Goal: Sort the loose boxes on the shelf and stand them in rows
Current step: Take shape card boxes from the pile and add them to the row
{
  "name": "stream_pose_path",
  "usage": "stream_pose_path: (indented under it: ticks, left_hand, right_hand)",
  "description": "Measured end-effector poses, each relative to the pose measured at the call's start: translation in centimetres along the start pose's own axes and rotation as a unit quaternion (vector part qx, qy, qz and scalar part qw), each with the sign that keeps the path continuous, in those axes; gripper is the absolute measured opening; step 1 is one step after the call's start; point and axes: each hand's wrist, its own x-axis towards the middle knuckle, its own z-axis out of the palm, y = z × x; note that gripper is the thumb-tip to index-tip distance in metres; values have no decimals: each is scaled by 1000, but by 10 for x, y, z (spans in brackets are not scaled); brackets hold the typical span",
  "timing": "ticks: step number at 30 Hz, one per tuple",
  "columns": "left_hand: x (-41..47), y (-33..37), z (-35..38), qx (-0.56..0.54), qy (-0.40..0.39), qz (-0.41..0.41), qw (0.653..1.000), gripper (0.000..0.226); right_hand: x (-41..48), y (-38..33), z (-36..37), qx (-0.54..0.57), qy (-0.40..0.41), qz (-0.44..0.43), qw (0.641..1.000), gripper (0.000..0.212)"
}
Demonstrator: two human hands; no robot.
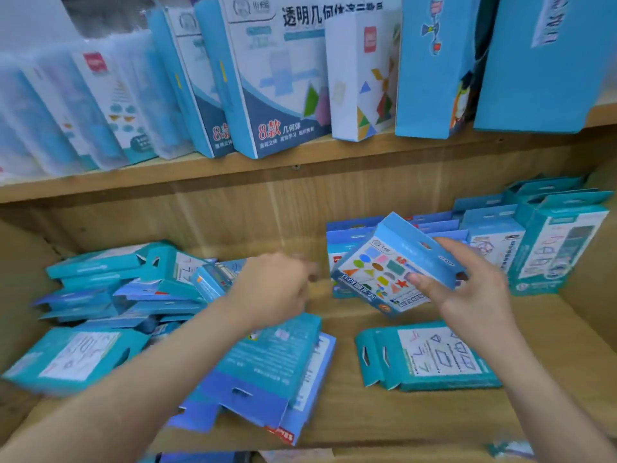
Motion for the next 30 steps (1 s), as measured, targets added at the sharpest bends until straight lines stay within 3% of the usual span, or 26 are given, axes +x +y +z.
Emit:
stream_pose_path:
  ticks: [2,4,5,10,15,20,26,30]
  left_hand:
    - [1,-35,1,59,-85,-115,988,31]
    - [-3,-54,12,89,-199,-167,962,46]
    - [-5,-59,17,87,-218,-176,956,50]
    - [-3,-67,14,75,-187,-198,959,52]
    - [-23,-87,10,89,-169,-205,960,53]
    - [-28,-91,10,109,-161,-190,962,52]
    - [-19,-93,13,105,-174,-168,965,46]
    - [-11,-90,16,108,-185,-160,964,47]
  right_hand:
    - [8,-11,8,63,-16,13,998,49]
    - [19,-28,20,107,-36,2,994,49]
    - [27,-38,27,115,-48,-15,992,47]
    - [62,-71,84,78,-108,-105,985,44]
    - [78,-57,122,-58,-150,-156,975,46]
    - [89,-58,142,-258,-208,-178,927,48]
    - [78,-47,160,-385,-201,-171,884,52]
    - [71,-38,157,-381,-159,-150,899,68]
